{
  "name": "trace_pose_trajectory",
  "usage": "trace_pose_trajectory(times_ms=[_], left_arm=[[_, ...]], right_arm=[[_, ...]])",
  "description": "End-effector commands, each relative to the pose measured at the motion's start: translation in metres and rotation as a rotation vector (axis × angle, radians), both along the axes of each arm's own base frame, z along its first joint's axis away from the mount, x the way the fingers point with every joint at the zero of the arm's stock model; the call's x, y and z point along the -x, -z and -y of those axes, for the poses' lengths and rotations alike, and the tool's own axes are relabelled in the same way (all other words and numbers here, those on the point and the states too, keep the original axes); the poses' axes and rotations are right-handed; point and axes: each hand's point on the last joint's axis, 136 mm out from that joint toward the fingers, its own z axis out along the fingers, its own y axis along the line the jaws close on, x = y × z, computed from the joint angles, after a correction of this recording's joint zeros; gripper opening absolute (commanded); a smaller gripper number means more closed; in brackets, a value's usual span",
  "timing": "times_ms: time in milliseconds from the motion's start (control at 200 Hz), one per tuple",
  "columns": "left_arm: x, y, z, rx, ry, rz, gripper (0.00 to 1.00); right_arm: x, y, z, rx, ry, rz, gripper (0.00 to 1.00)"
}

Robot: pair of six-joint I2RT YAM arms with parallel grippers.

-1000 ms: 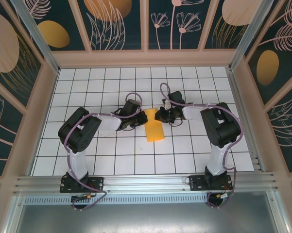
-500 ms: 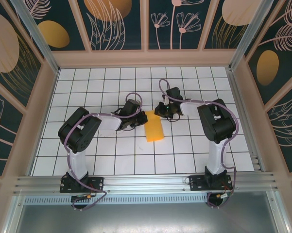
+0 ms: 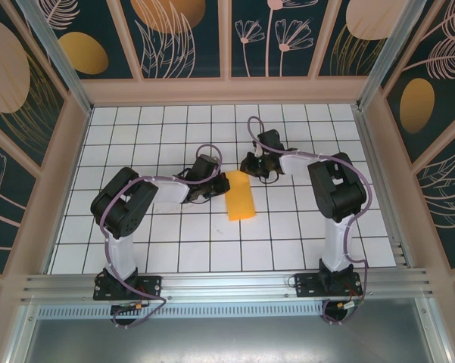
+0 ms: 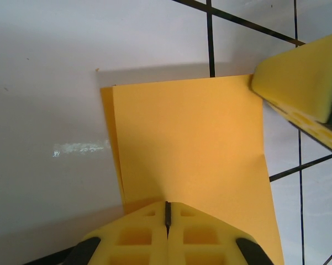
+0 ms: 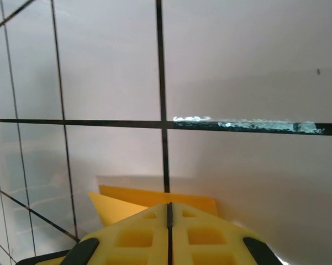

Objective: Fold a paper plane with a square sheet of paper (pick it up from the middle)
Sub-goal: Fold the square sheet of paper in half at the center of the table.

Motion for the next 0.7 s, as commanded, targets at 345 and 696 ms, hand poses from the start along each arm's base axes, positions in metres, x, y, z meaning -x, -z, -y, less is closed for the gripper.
trace_pose_trajectory(times_ms=[345,696], left_arm=[[0.027,0.053,-0.041,-0.199,-0.037,-0.137,0.05],[0.024,0.051,-0.04,-0.196,-0.043,-0.129,0.05]], right_arm=[[-0.01,-0.037,0.007,0.023,0.035,0.067,0.11],[0.072,-0.031,0.021,-0.017,-0.022,-0.013,0.13]])
